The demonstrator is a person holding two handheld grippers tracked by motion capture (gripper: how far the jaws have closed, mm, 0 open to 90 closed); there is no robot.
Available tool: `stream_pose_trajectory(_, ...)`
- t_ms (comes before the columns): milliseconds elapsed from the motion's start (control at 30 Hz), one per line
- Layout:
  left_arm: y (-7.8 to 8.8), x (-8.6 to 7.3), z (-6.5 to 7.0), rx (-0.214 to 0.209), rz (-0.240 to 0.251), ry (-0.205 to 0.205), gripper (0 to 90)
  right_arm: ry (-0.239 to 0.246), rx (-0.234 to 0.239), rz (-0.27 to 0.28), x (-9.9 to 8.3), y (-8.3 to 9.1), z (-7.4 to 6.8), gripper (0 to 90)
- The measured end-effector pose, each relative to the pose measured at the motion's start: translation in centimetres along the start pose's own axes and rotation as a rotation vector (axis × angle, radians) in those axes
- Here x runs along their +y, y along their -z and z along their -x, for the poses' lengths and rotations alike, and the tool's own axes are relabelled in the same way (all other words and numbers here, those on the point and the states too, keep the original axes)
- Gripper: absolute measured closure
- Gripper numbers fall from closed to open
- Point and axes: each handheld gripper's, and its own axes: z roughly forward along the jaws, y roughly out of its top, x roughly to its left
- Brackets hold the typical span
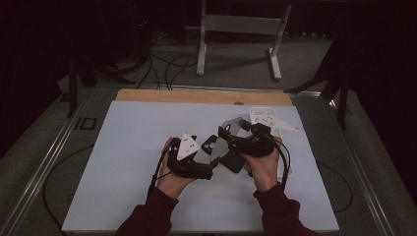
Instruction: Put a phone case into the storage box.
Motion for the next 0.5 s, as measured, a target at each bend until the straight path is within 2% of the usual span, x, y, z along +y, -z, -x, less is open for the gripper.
stream_pose_trajectory(133, 0.5, -0.1, -0.5, 0.027, 0.013, -0.014, 1.2, 0.008, -0.019, 0.003, 0.3, 0.2, 0.4, 16.9)
stream_pose_trajectory(400, 1.2, -0.4, -1.4, 0.052, 0.018, -0.006, 0.1, 0.014, -0.039, -0.001, 0.5, 0.1, 1.0, 16.9)
stream_pose_trajectory(500, 1.8, -0.9, -2.2, 0.075, 0.014, -0.006, 0.0, 0.012, -0.057, 0.003, 0.6, 0.0, 1.3, 16.9)
